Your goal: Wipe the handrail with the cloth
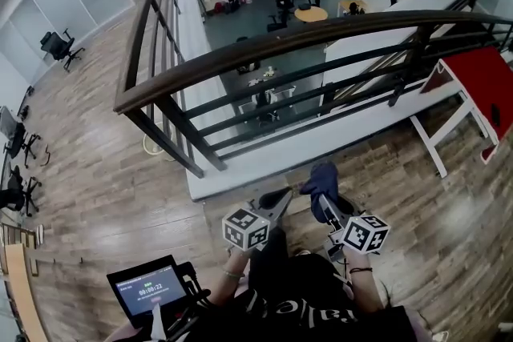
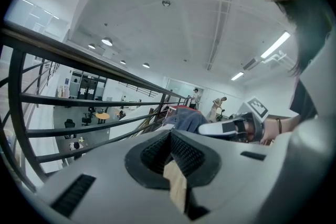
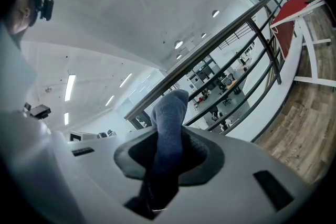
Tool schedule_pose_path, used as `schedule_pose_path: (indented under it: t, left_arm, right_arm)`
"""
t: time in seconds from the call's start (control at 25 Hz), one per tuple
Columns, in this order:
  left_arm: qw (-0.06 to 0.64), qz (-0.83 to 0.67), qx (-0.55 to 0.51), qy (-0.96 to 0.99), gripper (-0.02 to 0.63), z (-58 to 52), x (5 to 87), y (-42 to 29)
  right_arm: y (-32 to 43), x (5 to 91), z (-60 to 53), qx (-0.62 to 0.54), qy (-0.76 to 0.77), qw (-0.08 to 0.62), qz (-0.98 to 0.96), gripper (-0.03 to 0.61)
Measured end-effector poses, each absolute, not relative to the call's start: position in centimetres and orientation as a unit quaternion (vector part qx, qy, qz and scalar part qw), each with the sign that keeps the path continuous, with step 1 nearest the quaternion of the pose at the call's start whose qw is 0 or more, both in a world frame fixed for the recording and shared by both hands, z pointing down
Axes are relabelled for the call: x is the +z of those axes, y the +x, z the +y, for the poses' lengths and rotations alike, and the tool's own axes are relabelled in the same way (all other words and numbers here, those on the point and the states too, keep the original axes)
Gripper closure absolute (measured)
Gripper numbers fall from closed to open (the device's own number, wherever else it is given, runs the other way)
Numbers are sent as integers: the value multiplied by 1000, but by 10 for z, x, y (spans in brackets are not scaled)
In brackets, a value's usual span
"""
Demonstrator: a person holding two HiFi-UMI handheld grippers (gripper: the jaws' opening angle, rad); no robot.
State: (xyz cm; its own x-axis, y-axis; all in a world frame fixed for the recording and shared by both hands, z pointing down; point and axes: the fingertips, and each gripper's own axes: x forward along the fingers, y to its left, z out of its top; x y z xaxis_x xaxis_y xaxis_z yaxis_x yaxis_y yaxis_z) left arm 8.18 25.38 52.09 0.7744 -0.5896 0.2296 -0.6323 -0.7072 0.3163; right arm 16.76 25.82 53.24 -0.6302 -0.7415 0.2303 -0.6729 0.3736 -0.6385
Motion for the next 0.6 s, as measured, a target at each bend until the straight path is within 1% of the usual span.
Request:
schedule_pose_path:
  t: [0.6]
  left_arm:
    - [190,-320,62,926,614,248,520,104]
  right_arm:
    - [190,533,257,-359,-434,55,825,486]
